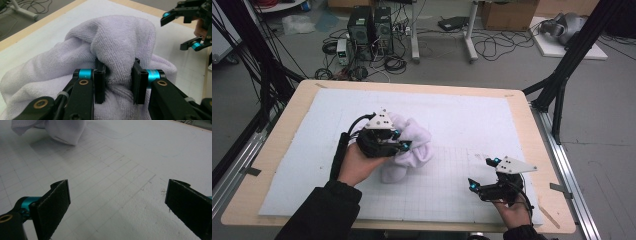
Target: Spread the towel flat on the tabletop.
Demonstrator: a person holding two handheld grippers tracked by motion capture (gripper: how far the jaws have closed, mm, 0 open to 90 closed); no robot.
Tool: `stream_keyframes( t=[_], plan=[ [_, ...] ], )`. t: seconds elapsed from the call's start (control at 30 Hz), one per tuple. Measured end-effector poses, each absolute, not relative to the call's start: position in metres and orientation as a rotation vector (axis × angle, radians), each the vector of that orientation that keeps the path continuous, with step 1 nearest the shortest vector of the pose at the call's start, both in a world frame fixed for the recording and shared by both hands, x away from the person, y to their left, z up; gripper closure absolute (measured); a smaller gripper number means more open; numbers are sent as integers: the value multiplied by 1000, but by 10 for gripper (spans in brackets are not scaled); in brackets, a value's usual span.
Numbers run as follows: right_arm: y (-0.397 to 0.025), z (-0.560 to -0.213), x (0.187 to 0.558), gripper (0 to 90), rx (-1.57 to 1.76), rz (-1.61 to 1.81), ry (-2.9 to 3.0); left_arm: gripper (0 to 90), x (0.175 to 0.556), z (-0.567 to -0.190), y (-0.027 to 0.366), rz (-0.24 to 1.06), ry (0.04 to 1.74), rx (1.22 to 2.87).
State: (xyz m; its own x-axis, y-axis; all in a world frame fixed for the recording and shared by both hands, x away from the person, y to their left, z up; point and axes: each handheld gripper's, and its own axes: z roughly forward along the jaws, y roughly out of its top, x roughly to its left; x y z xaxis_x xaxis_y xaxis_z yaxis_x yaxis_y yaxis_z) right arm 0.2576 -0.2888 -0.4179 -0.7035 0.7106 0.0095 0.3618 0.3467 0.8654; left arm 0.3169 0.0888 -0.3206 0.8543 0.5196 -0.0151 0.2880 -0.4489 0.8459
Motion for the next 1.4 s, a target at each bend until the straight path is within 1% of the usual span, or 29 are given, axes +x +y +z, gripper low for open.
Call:
stream_keyframes(
  t=[0.2,0.33,0.47,0.5,0.53,0.57,0.6,0.63,0.67,0.7,0.77,0.83,0.87,1.03,1.07,1.1,1.13,1.2,1.23,1.27,1.3,1.33,1.4],
  plan=[
    [-288,-419,257,50,936,1301,2253,689,309,-347,80,276,592,2092],
    [-286,-420,257,56,938,1302,2268,678,300,-380,87,261,630,2116],
    [-282,-420,258,62,935,1313,2280,657,294,-392,94,254,639,2109],
    [-279,-419,261,71,933,1339,2287,619,292,-395,97,247,647,2105],
    [-279,-419,261,71,933,1339,2287,619,291,-398,99,238,650,2098],
    [-274,-418,264,127,919,1371,2299,530,290,-399,101,232,646,2098],
    [-274,-418,264,127,919,1371,2299,530,289,-399,103,224,646,2093],
    [-268,-416,268,163,888,1401,2314,462,287,-396,108,206,641,2076],
    [-268,-416,268,163,888,1401,2314,422,287,-396,108,206,641,2076],
    [-259,-414,272,182,870,1391,2328,383,285,-394,111,213,633,2072],
    [-252,-414,277,229,831,1403,2350,362,284,-389,117,215,621,2061],
    [-247,-414,281,232,816,1411,2360,346,283,-384,124,230,607,2048],
    [-239,-415,287,252,801,1410,2379,325,284,-383,128,254,605,2042],
    [-225,-418,300,290,784,1427,2410,329,299,-389,140,306,628,2033],
    [-221,-418,303,304,782,1434,2412,345,302,-391,141,312,635,2031],
    [-214,-420,308,342,768,1455,2434,377,306,-393,142,308,647,2033],
    [-214,-420,308,342,768,1455,2434,377,309,-395,141,310,657,2039],
    [-203,-425,315,376,750,1444,2464,429,316,-399,139,312,664,2054],
    [-203,-425,315,376,750,1444,2464,429,319,-401,138,309,669,2059],
    [-195,-430,318,404,729,1426,2498,485,321,-404,137,304,678,2076],
    [-195,-430,318,404,729,1426,2498,485,323,-406,135,304,682,2087],
    [-193,-432,319,412,721,1413,2513,509,325,-409,134,303,682,2114],
    [-187,-436,320,456,697,1382,2556,547,328,-413,132,284,682,2141]
  ],
)
